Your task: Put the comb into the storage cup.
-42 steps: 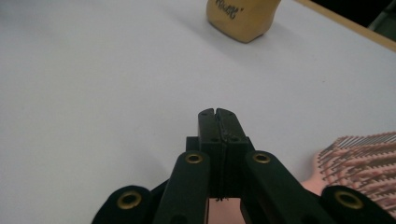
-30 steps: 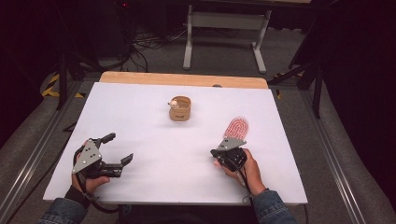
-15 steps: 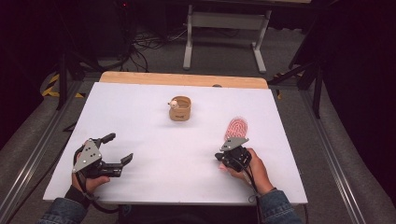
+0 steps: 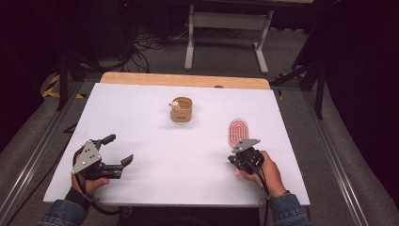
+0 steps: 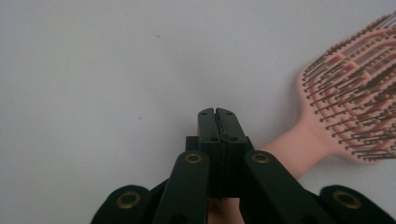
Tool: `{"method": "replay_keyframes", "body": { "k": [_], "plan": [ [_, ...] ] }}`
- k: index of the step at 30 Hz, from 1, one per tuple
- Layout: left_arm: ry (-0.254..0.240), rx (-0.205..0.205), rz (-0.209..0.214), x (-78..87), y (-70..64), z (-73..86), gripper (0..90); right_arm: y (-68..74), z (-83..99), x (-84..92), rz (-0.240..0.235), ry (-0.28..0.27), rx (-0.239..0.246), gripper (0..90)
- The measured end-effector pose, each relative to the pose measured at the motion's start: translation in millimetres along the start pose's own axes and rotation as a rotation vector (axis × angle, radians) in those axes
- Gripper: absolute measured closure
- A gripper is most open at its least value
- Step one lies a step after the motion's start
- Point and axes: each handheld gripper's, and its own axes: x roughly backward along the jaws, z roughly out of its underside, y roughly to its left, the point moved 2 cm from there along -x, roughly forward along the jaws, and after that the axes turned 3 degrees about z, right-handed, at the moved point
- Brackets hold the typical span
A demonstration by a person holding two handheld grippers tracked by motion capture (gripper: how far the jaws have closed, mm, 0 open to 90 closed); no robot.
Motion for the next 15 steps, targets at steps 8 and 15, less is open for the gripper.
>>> {"method": "replay_keyframes", "body": {
  "k": [8,15],
  "plan": [
    [0.000,-0.001,0.007,0.6,0.1,-0.2,9.5,-14.2,11.4,7.6,0.053,0.028,-0.052,90.0],
    [0.004,-0.001,0.008,0.6,0.0,-0.3,9.5,-28.8,23.3,14.4,0.077,0.039,-0.132,90.0]
  ]
}}
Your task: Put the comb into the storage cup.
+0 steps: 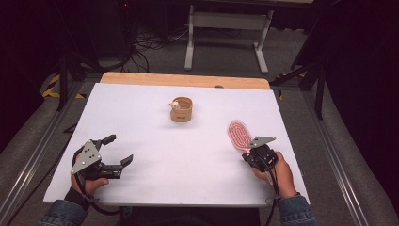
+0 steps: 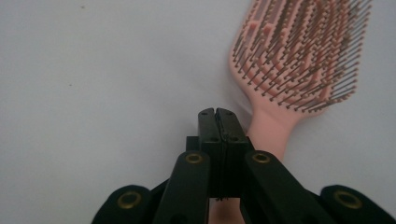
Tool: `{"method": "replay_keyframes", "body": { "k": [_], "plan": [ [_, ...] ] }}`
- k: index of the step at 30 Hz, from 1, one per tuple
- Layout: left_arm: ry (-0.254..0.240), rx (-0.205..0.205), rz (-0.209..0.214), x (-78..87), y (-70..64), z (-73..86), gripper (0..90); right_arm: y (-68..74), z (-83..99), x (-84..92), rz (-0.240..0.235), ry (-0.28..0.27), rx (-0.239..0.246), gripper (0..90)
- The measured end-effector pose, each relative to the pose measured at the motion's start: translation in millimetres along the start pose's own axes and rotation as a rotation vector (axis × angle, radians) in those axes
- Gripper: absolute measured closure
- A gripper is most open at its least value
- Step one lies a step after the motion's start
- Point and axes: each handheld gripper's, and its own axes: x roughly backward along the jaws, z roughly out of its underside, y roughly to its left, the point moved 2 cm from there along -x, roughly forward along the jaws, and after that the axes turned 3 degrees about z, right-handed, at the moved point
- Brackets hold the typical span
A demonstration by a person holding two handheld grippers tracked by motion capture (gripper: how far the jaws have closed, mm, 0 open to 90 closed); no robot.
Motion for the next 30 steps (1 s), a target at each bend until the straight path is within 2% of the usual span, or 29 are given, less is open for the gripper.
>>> {"method": "replay_keyframes", "body": {
  "k": [3,5,6,9,10,13,18,22,26,30],
  "plan": [
    [0.000,-0.001,0.001,0.4,0.0,0.0,9.5,-6.7,2.8,2.7,0.030,0.009,-0.028,90.0],
    [0.000,0.000,-0.002,0.8,0.3,0.1,9.5,-8.4,3.3,4.0,0.035,0.003,-0.033,90.0],
    [-0.002,0.000,-0.005,1.5,0.8,0.1,9.5,-10.8,2.9,10.3,0.033,-0.029,-0.059,90.0],
    [-0.005,0.005,-0.006,2.5,1.7,0.1,9.5,-13.5,0.9,18.6,0.046,-0.058,-0.078,89.5],
    [-0.007,0.008,-0.008,2.9,2.1,0.1,9.5,-16.2,0.0,23.8,0.066,-0.078,-0.105,80.9],
    [-0.007,0.007,-0.008,4.1,2.3,-0.1,9.5,-18.8,0.2,26.4,0.093,-0.081,-0.128,78.1],
    [-0.009,0.010,-0.007,5.2,2.8,0.1,9.5,-23.8,1.5,22.8,0.134,-0.054,-0.185,41.0],
    [-0.004,0.009,-0.004,4.2,2.9,0.7,9.4,-29.2,2.0,19.8,0.174,-0.035,-0.245,20.4],
    [0.004,0.008,-0.004,3.1,2.6,0.8,9.4,-30.9,2.9,11.8,0.152,0.013,-0.276,14.9],
    [0.004,0.010,0.006,1.8,1.2,0.7,9.2,-31.1,1.5,2.9,0.138,0.059,-0.264,14.9]
  ]
}}
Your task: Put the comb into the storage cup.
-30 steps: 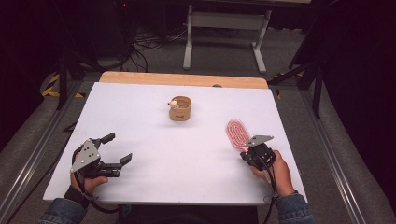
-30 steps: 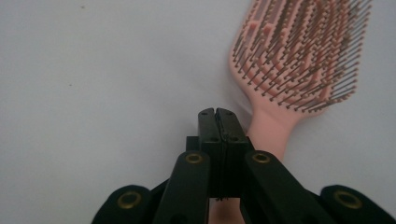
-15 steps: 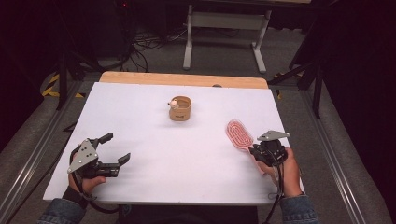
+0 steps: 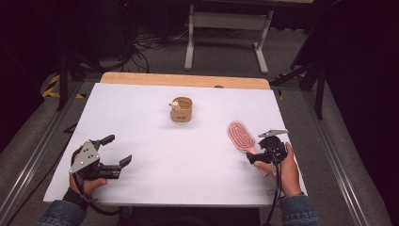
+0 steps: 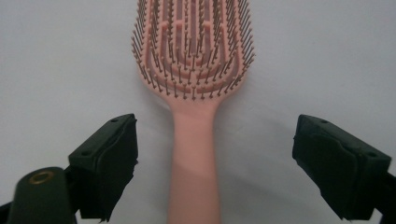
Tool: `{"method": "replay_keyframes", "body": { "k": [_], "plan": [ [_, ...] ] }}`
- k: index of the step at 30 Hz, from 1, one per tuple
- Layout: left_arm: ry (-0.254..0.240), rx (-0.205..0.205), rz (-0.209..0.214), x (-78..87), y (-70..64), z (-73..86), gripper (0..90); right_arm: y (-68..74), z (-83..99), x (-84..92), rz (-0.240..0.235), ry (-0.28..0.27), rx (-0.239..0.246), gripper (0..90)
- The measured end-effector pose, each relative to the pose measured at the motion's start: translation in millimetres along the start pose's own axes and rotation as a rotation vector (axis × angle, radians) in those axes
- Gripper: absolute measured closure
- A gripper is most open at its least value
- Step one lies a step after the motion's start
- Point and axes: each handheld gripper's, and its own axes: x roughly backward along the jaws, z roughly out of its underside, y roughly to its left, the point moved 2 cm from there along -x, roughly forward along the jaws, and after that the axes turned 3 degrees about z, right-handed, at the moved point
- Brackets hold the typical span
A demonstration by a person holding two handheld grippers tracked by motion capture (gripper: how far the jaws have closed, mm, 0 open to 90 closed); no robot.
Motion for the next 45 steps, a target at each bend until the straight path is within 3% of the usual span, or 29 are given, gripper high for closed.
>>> {"method": "replay_keyframes", "body": {
  "k": [5,11,23,35,45],
  "plan": [
    [-0.002,0.007,-0.001,-0.1,0.9,0.8,9.2,-0.8,0.5,-9.4,0.000,0.044,0.004,19.8],
    [0.001,0.001,0.001,-0.8,0.7,0.9,9.3,-3.0,1.5,-15.5,-0.032,0.040,-0.012,31.1],
    [0.005,0.007,0.011,-1.6,0.2,1.4,9.2,-0.5,0.0,-14.8,-0.078,0.001,0.004,67.7],
    [0.007,0.009,0.001,-1.0,1.0,1.1,9.3,-1.0,3.1,-12.0,-0.087,-0.047,0.017,69.0],
    [0.009,0.010,0.001,-1.0,1.2,1.1,9.3,2.9,-1.3,3.7,-0.060,-0.186,0.043,69.1]
  ]
}}
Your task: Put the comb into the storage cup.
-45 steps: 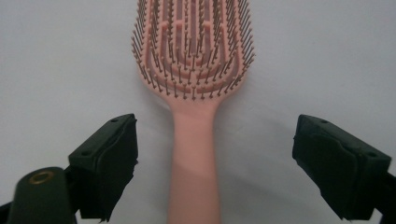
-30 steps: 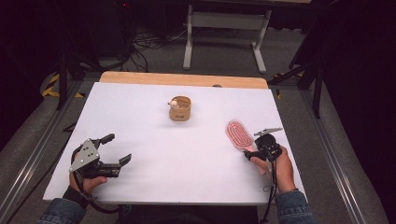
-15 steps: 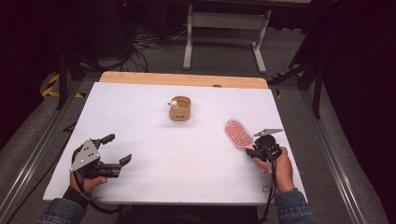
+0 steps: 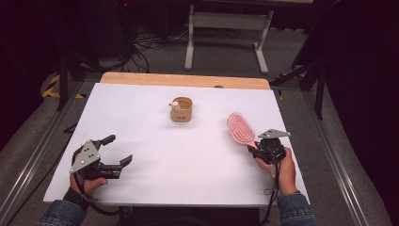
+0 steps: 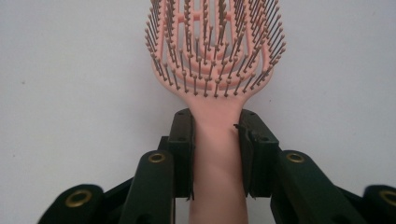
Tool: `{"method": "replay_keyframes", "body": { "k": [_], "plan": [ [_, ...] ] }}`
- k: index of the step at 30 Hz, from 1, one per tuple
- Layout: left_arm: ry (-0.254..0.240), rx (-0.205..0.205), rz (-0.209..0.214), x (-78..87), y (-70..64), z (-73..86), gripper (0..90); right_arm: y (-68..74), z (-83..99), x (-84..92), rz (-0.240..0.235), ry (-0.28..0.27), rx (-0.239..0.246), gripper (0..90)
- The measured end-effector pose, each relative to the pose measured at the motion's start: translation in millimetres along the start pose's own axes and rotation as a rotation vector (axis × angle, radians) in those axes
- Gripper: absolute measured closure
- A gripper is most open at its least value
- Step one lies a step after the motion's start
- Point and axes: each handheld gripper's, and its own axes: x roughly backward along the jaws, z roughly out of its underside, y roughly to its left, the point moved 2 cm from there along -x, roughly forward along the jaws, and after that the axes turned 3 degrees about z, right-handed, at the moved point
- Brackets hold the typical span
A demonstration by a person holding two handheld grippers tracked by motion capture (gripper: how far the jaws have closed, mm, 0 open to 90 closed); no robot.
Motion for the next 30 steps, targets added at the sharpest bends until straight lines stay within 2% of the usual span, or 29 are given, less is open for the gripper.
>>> {"method": "replay_keyframes", "body": {
  "k": [13,19,20,30],
  "plan": [
    [0.001,-0.006,-0.001,-1.0,-0.9,-0.4,9.7,6.4,-8.9,23.9,0.068,-0.210,0.007,69.2],
    [0.004,-0.005,0.002,-1.6,-1.4,-0.3,10.4,9.6,-10.9,29.4,0.083,-0.263,0.011,69.2],
    [0.005,-0.003,0.002,-1.7,-1.3,-0.2,10.4,10.7,-11.5,31.6,0.086,-0.292,0.011,69.2],
    [0.010,0.011,-0.010,-3.0,-1.0,0.2,10.2,17.3,-13.1,37.3,0.103,-0.374,0.030,69.2]
  ]
}}
